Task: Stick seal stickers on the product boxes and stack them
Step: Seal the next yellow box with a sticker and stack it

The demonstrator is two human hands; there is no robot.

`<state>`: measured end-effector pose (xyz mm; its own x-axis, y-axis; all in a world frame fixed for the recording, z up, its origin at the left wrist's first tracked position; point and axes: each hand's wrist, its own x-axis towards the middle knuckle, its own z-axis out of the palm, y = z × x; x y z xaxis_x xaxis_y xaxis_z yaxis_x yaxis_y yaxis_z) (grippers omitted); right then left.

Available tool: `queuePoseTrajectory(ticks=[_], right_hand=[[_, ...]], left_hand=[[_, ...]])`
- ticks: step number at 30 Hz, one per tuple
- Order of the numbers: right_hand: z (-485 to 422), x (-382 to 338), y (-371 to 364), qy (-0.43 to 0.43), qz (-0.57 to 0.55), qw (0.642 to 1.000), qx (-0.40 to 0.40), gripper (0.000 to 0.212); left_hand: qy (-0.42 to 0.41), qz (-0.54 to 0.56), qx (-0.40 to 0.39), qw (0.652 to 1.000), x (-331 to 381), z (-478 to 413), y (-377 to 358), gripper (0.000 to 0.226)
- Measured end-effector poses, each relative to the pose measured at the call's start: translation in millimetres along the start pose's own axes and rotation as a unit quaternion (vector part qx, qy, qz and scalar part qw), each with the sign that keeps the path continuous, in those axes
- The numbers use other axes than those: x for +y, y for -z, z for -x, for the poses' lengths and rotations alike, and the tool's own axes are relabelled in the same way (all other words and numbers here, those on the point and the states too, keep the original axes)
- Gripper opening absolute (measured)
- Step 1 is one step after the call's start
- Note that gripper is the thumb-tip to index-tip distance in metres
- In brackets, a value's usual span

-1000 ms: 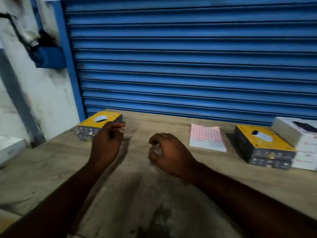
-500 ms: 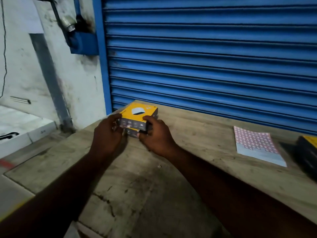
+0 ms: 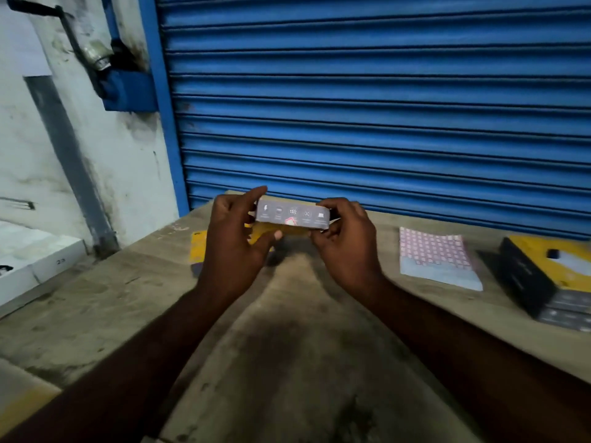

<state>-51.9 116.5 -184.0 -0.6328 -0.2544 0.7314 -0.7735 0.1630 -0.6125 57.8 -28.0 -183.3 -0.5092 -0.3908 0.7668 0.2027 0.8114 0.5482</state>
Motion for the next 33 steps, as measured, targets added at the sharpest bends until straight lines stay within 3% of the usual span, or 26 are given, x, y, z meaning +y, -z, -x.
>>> queuePoseTrajectory(ticks=[10,14,22,26,33], right_hand=[[0.1,14.1,160.5,-0.007,0.023,1.000,-0.008,0.045],[5.3,26.2,195.0,-0.006,0.043,0.999,0.006,0.046],[21.5,44.3,224.7,-0.006,0.052,0.999,-0.006,0.049],[31.8,42.8,226.4,0.029,0.101,0.995,-0.002,0.044],[45.0,31.3,214.3,0.081,0.137,0.987,0.017,0.035]], left_hand=[[-0.102,0.087,-0.041,0.990,90.7,-3.5,-81.5,0.046],[-0.088,0.171,-0.076,0.978,120.9,8.3,-112.8,0.040],[-0.057,0.216,-0.061,0.973,137.6,26.9,-156.5,0.042],[-0.043,0.227,-0.055,0.971,139.8,30.1,-159.4,0.034],[-0.041,0.252,-0.070,0.964,140.8,39.5,-151.6,0.041]])
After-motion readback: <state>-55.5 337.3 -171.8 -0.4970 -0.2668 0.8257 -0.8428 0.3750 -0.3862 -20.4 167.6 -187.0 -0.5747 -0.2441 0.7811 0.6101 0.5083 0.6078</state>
